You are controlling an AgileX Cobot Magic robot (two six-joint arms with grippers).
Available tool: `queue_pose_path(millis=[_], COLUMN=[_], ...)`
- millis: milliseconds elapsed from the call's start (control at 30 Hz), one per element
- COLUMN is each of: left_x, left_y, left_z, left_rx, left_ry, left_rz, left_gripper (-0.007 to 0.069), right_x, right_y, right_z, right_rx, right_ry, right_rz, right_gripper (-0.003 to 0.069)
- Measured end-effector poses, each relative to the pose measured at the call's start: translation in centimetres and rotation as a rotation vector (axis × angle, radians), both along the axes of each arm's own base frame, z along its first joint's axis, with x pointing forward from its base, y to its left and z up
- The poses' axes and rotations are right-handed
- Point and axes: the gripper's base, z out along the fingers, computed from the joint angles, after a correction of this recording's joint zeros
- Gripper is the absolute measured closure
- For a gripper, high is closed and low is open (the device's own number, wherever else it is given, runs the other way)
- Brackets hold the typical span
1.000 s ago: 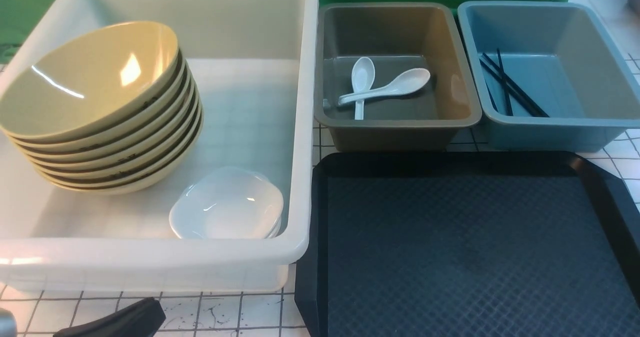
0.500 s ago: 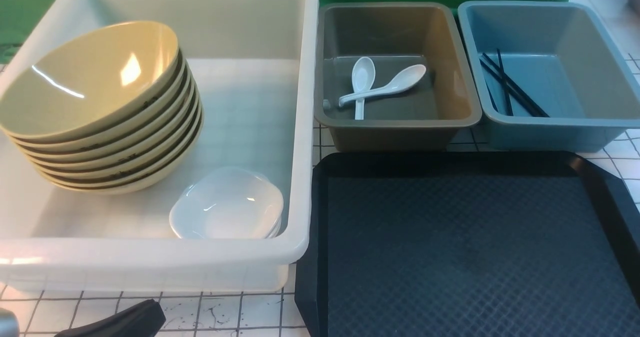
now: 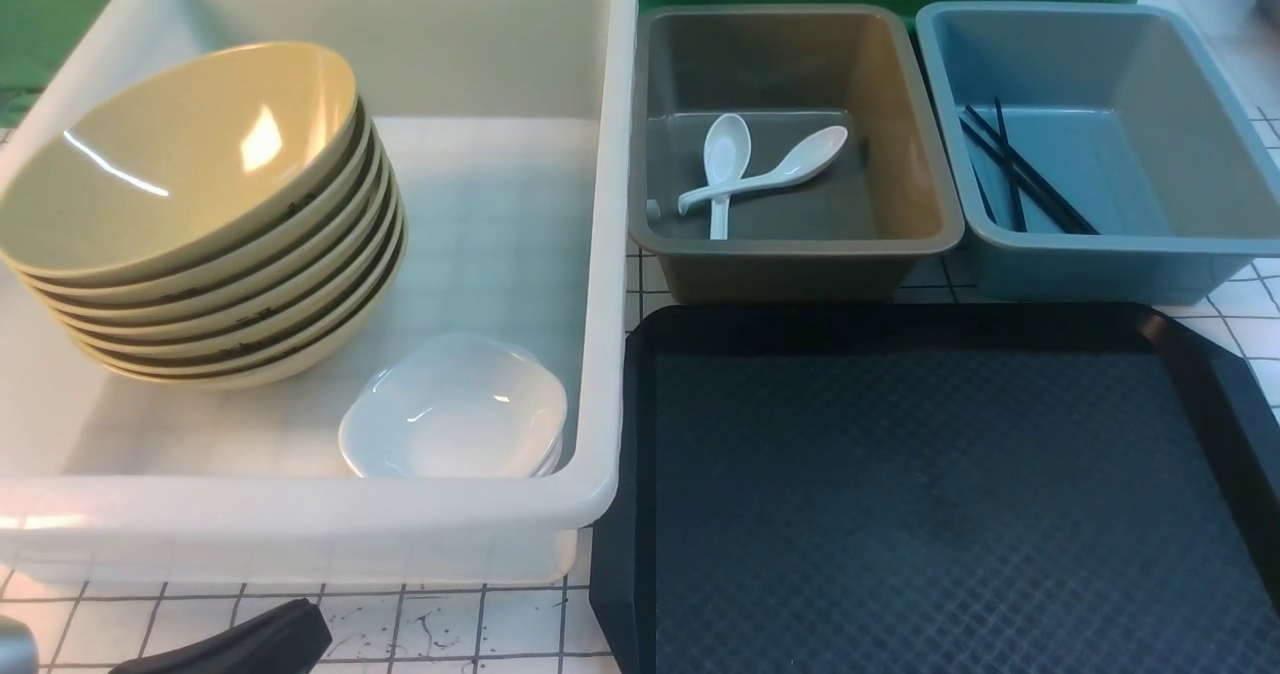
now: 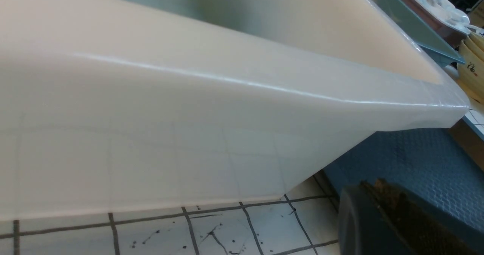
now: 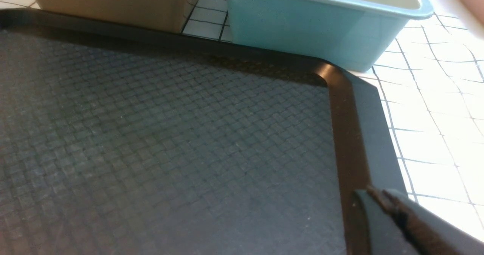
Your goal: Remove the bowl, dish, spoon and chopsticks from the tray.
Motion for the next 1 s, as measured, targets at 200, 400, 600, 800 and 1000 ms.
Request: queue_pose_path(millis=[200, 400, 600, 800, 1000], left_x=[0.0, -0.3, -0.6, -0.9, -0.9], left_y=[0.2, 2.1, 3.4, 3.3, 3.3], left_z=[0.3, 1.6, 1.2, -0.6, -0.6], left_rx=[-0.008, -0.215, -0.306, -0.239, -0.239], left_ry=[-0.035, -0.148, -0.104, 0.087, 0.090], left_rz=[0.022, 0.280, 0.505, 0.537, 0.536], left_gripper=[0.0625, 0.0625, 0.0625, 0.0625, 0.0625], right_x=[0.0, 0.0, 0.0, 0.0, 0.0], right_y=[0.0, 0.0, 0.0, 0.0, 0.0], right_z=[0.0, 0.0, 0.0, 0.0, 0.0], right_rx=[0.000, 0.000, 0.000, 0.000, 0.000], right_ry=[0.000, 0.000, 0.000, 0.001, 0.001], right_rz=[0.000, 0.000, 0.000, 0.000, 0.000], right_gripper=[0.0623, 0.0619, 0.0612, 0.0602, 0.0595])
